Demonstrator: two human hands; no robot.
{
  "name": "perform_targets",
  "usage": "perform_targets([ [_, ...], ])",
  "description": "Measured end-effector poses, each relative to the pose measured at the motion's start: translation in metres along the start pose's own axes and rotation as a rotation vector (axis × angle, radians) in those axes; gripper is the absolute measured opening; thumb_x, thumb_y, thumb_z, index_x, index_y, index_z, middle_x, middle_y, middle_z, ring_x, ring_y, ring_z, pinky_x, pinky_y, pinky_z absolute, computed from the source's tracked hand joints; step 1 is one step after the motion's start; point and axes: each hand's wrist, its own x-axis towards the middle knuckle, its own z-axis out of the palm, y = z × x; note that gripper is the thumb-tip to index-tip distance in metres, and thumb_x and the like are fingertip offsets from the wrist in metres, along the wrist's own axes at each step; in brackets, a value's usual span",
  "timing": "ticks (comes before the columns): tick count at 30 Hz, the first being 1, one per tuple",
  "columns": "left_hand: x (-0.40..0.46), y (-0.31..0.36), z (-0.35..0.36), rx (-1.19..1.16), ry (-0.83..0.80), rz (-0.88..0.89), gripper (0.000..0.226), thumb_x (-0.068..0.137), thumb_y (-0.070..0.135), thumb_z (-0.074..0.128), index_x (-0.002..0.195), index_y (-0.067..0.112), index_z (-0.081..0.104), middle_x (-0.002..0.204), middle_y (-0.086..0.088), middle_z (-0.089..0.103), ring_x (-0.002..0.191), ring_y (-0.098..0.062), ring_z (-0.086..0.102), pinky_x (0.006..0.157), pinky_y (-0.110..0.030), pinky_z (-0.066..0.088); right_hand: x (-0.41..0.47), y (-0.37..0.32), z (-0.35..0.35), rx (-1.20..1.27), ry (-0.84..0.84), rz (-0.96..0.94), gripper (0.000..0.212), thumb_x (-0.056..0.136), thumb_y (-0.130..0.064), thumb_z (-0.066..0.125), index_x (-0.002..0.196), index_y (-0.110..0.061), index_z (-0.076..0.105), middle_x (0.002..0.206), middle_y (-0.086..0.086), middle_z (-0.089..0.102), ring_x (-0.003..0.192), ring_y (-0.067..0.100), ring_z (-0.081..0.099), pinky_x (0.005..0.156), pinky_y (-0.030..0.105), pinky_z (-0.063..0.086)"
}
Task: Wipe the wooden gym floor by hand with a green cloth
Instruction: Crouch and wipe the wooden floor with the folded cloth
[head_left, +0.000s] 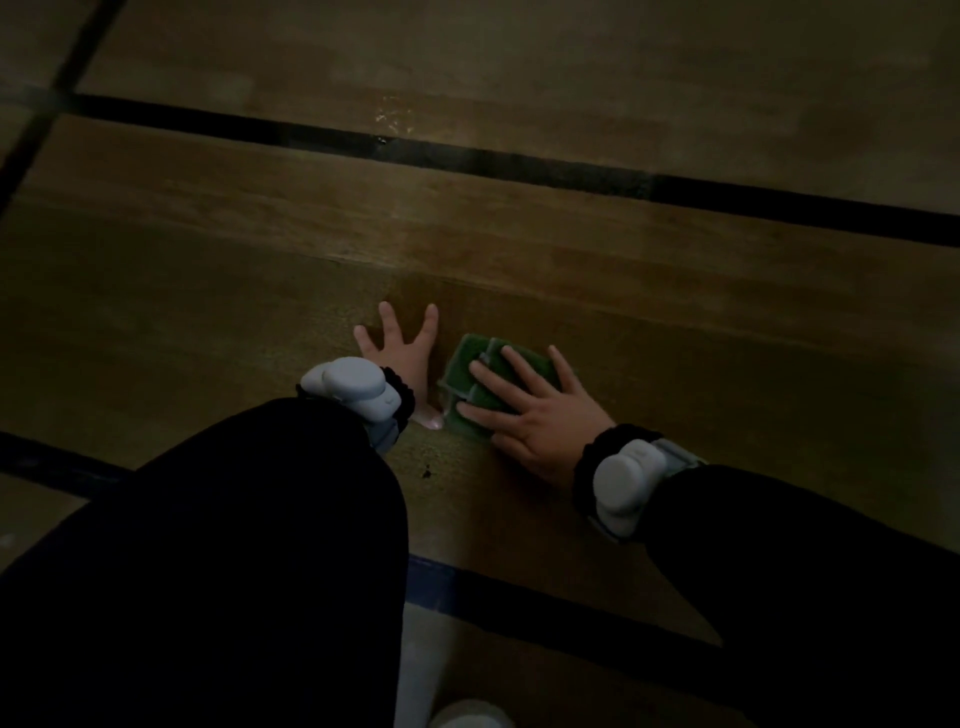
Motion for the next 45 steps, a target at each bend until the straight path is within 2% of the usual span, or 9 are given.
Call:
perform_targets([
  [5, 0.002, -0.003, 0.0, -0.002, -0.01, 0.015, 0.134, 0.065, 0.034, 0.084, 0.144, 0.04, -0.023, 0.152, -0.012, -0.033, 0.139, -0.05, -0.015, 0.112, -0.065, 0.013, -0.003, 0.039, -0.006, 0.037, 0.042, 0.192, 0.051, 0.101, -0.048, 0.016, 0.143, -0.053, -0.012, 0.148, -0.013, -0.034, 0.142, 0.026, -0.027, 0.107, 0.058, -0.02],
  [11, 0.002, -0.003, -0.001, -0.012, -0.008, 0.004, 0.133, 0.067, 0.033, 0.084, 0.144, 0.041, -0.024, 0.152, -0.011, -0.034, 0.139, -0.05, -0.016, 0.113, -0.064, 0.013, -0.008, 0.104, -0.023, 0.162, 0.032, 0.478, 0.05, 0.1, -0.05, 0.015, 0.144, -0.053, -0.01, 0.155, -0.011, -0.026, 0.144, 0.023, -0.024, 0.113, 0.058, -0.012],
  [16, 0.001, -0.001, -0.001, -0.025, -0.011, 0.0, 0.132, 0.067, 0.03, 0.084, 0.145, 0.04, -0.023, 0.152, -0.011, -0.034, 0.139, -0.049, -0.017, 0.112, -0.064, 0.013, -0.004, 0.102, -0.025, 0.228, 0.024, 0.601, 0.055, 0.099, -0.053, 0.022, 0.146, -0.05, -0.006, 0.156, -0.009, -0.025, 0.144, 0.026, -0.023, 0.114, 0.06, -0.007],
  [19, 0.001, 0.001, -0.001, -0.018, -0.009, -0.004, 0.132, 0.068, 0.028, 0.084, 0.145, 0.039, -0.023, 0.152, -0.012, -0.034, 0.139, -0.05, -0.016, 0.112, -0.065, 0.012, -0.003, 0.078, -0.021, 0.2, 0.001, 0.522, 0.057, 0.098, -0.055, 0.021, 0.146, -0.049, -0.01, 0.155, -0.006, -0.029, 0.143, 0.028, -0.026, 0.112, 0.062, -0.01],
  [24, 0.002, 0.003, -0.001, 0.007, -0.007, -0.019, 0.133, 0.068, 0.03, 0.084, 0.144, 0.038, -0.025, 0.151, -0.013, -0.034, 0.139, -0.051, -0.015, 0.112, -0.065, 0.011, -0.01, 0.031, -0.004, 0.074, -0.025, 0.247, 0.059, 0.098, -0.056, 0.02, 0.144, -0.048, -0.015, 0.153, -0.005, -0.032, 0.14, 0.03, -0.03, 0.105, 0.062, -0.022],
  [30, 0.001, 0.007, -0.001, 0.042, -0.017, -0.03, 0.128, 0.071, 0.029, 0.081, 0.146, 0.036, -0.023, 0.152, -0.016, -0.032, 0.14, -0.051, -0.012, 0.112, -0.064, 0.011, -0.016, -0.036, 0.017, 0.031, -0.035, -0.089, 0.056, 0.099, -0.051, 0.024, 0.149, -0.045, -0.002, 0.156, -0.006, -0.027, 0.135, 0.025, -0.036, 0.101, 0.062, -0.026],
  [32, 0.0, 0.008, -0.001, 0.059, -0.014, -0.04, 0.127, 0.072, 0.03, 0.081, 0.146, 0.036, -0.023, 0.152, -0.016, -0.031, 0.14, -0.051, -0.011, 0.113, -0.063, 0.013, -0.017, -0.044, 0.024, 0.063, 0.008, -0.103, 0.054, 0.1, -0.049, 0.024, 0.15, -0.044, 0.002, 0.157, -0.007, -0.025, 0.138, 0.025, -0.034, 0.101, 0.06, -0.028],
  [38, 0.0, 0.001, 0.001, 0.025, 0.02, -0.011, 0.128, 0.069, 0.031, 0.083, 0.147, 0.039, -0.018, 0.155, -0.012, -0.026, 0.142, -0.048, -0.009, 0.113, -0.062, 0.016, -0.014, -0.024, 0.02, 0.047, 0.014, -0.136, 0.05, 0.102, -0.046, 0.021, 0.148, -0.048, 0.003, 0.156, -0.014, -0.022, 0.142, 0.02, -0.029, 0.108, 0.055, -0.023],
  [45, -0.009, -0.027, 0.019, -0.036, 0.06, 0.023, 0.117, 0.074, 0.041, 0.077, 0.15, 0.032, -0.011, 0.157, -0.01, -0.02, 0.146, -0.036, -0.008, 0.115, -0.056, 0.019, -0.013, -0.024, 0.022, 0.048, 0.028, -0.125, 0.052, 0.096, -0.052, 0.009, 0.147, -0.05, 0.0, 0.156, -0.014, -0.023, 0.134, 0.016, -0.036, 0.109, 0.054, -0.023],
])
